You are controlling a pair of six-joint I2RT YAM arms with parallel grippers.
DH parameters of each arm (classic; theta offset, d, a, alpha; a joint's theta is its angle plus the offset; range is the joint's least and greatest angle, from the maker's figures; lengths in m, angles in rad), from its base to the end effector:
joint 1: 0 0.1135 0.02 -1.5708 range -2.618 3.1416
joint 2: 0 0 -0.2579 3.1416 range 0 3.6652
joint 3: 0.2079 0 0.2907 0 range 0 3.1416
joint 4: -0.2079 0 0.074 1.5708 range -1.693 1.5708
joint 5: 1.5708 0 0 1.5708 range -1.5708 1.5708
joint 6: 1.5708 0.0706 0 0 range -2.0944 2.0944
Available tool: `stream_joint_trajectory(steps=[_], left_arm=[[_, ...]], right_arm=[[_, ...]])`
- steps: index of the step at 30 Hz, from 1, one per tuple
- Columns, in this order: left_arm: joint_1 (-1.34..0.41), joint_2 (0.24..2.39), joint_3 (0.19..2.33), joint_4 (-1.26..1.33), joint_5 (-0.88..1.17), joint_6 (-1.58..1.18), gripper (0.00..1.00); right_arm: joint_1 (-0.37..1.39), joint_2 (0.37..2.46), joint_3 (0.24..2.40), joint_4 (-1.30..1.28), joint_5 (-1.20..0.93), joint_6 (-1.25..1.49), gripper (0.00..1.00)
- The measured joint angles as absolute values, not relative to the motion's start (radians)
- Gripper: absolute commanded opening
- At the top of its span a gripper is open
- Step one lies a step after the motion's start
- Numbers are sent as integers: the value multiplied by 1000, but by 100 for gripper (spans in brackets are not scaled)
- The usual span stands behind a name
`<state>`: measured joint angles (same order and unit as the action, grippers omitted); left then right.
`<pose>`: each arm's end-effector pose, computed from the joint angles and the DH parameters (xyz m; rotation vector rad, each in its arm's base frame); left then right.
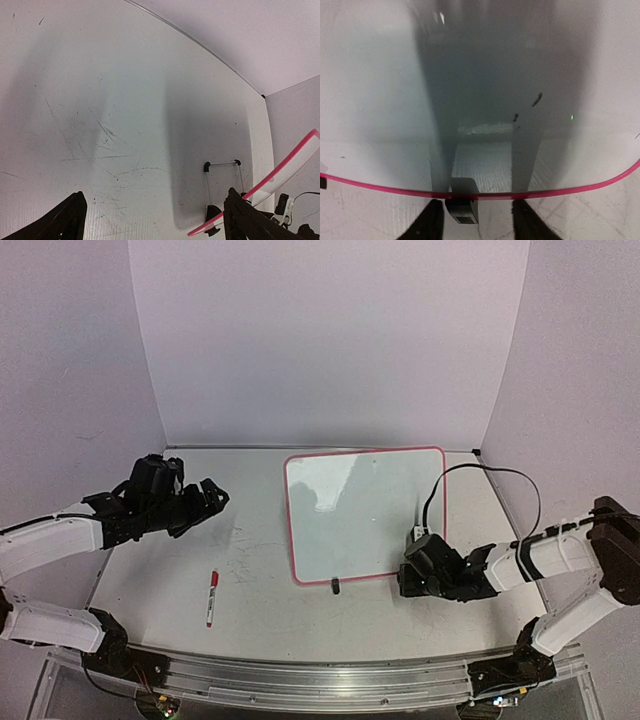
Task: Write a sentence on the whiteboard
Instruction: Move the whiteboard stand to the center of the board, then pick up the whiteboard marker from the center of the board.
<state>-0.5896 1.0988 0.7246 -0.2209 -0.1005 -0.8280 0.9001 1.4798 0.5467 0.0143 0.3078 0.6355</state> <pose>0.2607 -0.1659 0.2142 -0.3269 2.2252 -0.6907 0.2031 0.2216 0.0652 -0.1958 2.4457 0.3019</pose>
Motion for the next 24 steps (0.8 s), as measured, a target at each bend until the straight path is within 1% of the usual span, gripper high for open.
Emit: stream_joint_trajectory(steps=[3,4,7,10,11,12,14,17,19,21,24], left_arm=[[-590,1126,723,-268,-98,-843,90],[-590,1134,720,-283,-97,-846,87],[-590,1143,688,-325,-96,-846,81],[-590,1149,646,-368,-91,-848,72],[-590,1152,630,-389,-89,-847,68],[-590,1156,617,-407,-87,-846,65],[-590,1168,597,-430,-79,-842,62],[-601,1204,576,-449,-71,-843,61],[-613,1241,574,-456,-70,-835,58],[-621,1286,575,-460,-70,-819,56],[-627,1360,594,-467,-71,-789,55]], right_arm=[[904,1387,536,-35,310,656,69],[904,1351,533,-47,308,657,70],[905,1236,522,-78,292,666,72],[905,1167,521,-102,268,670,75],[905,1143,521,-114,253,667,78],[906,1104,520,-129,237,657,83],[907,1033,520,-141,219,631,97],[909,922,523,-146,210,571,98],[909,871,540,-149,216,521,98],[909,849,565,-153,231,486,98],[909,847,609,-151,274,464,98]])
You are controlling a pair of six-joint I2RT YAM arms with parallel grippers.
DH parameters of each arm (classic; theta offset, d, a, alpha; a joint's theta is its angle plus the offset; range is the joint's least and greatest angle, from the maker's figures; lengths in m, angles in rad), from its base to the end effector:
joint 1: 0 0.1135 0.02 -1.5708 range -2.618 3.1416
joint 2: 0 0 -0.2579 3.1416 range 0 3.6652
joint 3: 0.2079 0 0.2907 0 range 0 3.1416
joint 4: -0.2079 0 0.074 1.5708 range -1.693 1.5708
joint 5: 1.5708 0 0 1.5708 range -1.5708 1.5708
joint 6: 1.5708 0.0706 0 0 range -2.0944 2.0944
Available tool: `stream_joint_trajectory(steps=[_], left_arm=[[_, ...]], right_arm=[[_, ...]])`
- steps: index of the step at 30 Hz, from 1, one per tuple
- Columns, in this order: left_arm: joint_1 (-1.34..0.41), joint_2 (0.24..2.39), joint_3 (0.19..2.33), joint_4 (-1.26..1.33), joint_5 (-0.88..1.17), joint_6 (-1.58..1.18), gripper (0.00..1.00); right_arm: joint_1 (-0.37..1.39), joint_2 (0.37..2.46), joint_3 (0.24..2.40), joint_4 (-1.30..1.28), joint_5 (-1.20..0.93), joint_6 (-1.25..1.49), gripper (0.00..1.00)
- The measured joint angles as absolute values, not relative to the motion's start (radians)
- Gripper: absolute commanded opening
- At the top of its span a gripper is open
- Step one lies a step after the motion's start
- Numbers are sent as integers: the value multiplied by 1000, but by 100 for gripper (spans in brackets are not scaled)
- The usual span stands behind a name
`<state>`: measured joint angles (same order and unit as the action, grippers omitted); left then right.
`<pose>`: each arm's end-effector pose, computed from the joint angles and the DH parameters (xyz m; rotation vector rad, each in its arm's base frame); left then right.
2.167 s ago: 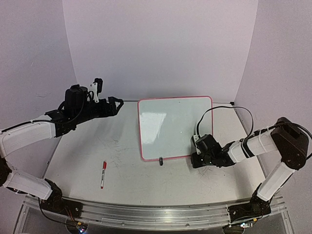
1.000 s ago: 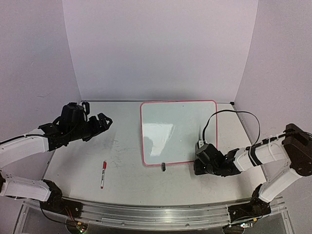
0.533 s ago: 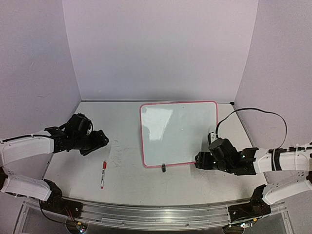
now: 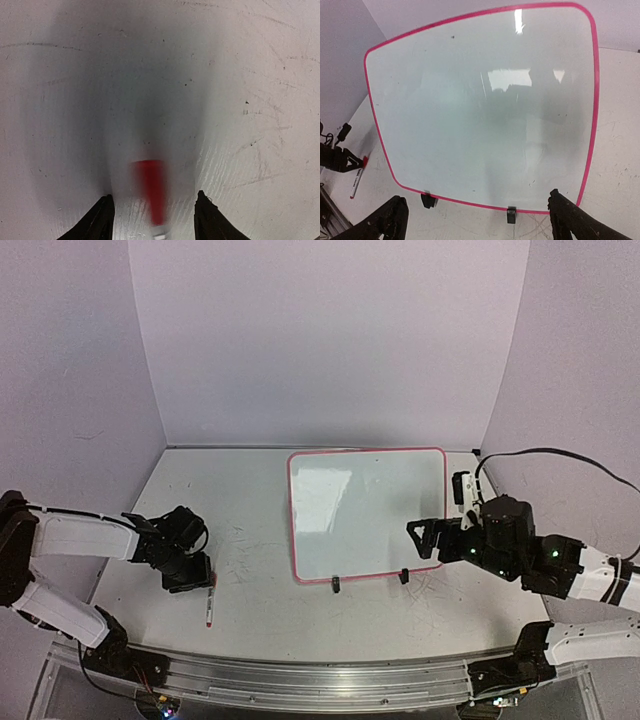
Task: Write a sentence on the whiteboard
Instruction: Pick up the whiteboard marker from the center of the board.
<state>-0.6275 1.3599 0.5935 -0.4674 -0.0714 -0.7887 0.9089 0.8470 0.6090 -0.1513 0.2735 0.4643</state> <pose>0.2137 -0.1487 0.0753 -0.2450 2.8196 -0.2364 0.1817 0.2022 0.2441 -0.2597 1.9826 0.6346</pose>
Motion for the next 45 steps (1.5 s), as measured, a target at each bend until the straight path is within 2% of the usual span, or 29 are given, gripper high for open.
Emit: stream_joint_trajectory(steps=[10,17,19,25,34,39,45], left_arm=[[-664,1423,642,-471,-91,-758,52],[-676,1486,700,-464,-105,-757,60],[-677,1516,731,-461,-118,-750,59],[-678,1627,825,-480,-158,-706,40],[-679,1630,830,-514,-205,-676,5],[-674,1596,876,-534,-178,-667,0],[-669,1401,1021,-530,-159,-649,0]], right_arm=[[909,962,664,-151,338,467,98],[909,1028,703,-152,334,406,98],[909,1040,711,-151,335,387,98],[909,1036,712,-151,342,358,98],[909,934,706,-151,377,333,98],[909,930,714,-163,368,305,98],[909,943,783,-183,304,275,98]])
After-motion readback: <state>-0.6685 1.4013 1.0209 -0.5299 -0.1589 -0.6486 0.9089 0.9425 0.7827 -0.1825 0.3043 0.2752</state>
